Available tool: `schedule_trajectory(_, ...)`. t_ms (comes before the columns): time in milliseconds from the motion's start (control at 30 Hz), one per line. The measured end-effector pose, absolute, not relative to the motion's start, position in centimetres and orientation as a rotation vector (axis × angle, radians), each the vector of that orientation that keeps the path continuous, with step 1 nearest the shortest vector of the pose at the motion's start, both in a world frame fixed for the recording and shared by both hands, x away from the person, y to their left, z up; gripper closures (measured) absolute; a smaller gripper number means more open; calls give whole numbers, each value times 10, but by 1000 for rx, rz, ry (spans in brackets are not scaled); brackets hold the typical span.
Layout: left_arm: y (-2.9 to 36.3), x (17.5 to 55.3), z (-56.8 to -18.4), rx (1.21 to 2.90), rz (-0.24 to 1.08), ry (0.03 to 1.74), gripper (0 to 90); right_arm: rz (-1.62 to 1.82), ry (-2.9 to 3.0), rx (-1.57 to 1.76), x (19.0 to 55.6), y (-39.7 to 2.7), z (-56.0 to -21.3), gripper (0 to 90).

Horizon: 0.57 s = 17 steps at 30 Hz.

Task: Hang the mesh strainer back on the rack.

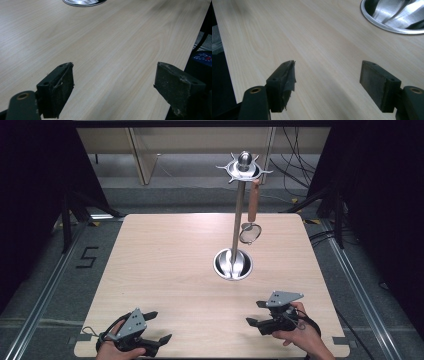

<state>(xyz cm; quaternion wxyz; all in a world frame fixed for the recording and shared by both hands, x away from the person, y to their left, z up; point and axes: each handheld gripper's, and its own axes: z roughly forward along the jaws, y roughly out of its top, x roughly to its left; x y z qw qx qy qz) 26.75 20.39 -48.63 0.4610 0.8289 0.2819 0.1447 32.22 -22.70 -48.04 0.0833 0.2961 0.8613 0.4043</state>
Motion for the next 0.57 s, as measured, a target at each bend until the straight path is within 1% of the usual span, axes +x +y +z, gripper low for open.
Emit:
schedule_trajectory(267, 205, 268, -486, 2058, 360, 683, 153, 1177, 2596, 863, 321, -224, -483, 289)
schedule_trajectory(567, 204, 268, -487, 2037, 359, 694, 153, 1167, 2602, 855, 322, -224, -485, 290)
